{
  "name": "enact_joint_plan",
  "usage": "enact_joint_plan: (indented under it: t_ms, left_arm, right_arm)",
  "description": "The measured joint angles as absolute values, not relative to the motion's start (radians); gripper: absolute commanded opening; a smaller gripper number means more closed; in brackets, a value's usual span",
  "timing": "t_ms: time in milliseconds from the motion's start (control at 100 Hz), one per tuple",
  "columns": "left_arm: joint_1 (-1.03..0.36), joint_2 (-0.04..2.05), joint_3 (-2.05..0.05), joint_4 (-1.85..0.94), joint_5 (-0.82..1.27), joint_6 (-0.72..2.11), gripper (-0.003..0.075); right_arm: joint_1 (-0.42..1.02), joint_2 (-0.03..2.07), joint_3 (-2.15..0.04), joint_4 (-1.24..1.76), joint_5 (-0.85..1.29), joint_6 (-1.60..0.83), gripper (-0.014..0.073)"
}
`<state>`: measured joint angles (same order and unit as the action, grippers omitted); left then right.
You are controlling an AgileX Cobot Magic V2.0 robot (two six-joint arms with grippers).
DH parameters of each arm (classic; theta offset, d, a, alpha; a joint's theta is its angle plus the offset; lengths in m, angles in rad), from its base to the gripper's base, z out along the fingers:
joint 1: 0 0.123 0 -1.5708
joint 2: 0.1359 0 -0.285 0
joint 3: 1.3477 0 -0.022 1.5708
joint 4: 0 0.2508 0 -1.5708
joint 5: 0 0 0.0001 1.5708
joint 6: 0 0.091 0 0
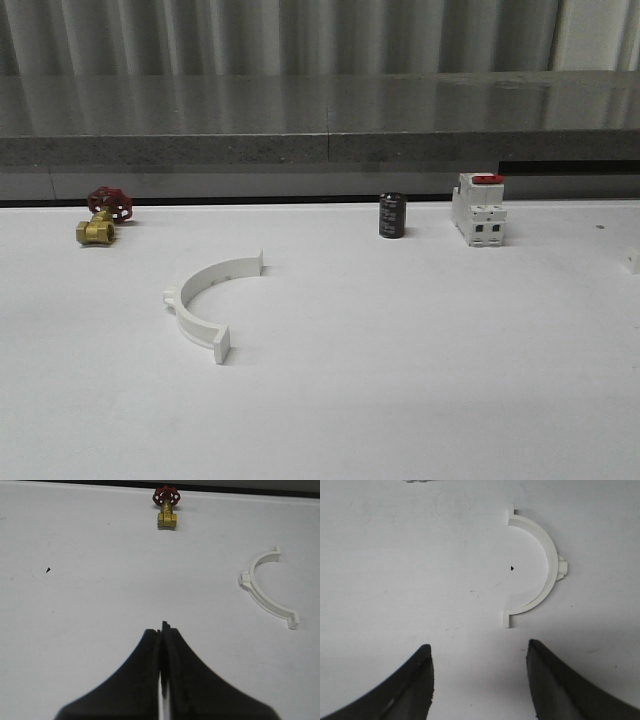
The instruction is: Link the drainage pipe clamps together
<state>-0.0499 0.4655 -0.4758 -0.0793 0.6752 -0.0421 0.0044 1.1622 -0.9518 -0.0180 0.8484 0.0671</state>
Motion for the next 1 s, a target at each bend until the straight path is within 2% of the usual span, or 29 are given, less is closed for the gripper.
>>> enact_joint_plan:
  t_ms: [480,1000]
  left_arm:
    - [-0.05,0.465,-0.476,-0.079,0.675,-0.042,-0.002]
    - [-0.05,0.465,-0.476,-0.079,0.675,-0.042,-0.002]
  right_arm:
    - [-0.268,1.566,-1.094,0.13,0.784,-0.203,0.0428]
    - [-0.289,1.838,-1.119,0.136,0.605,-0.281,0.0428]
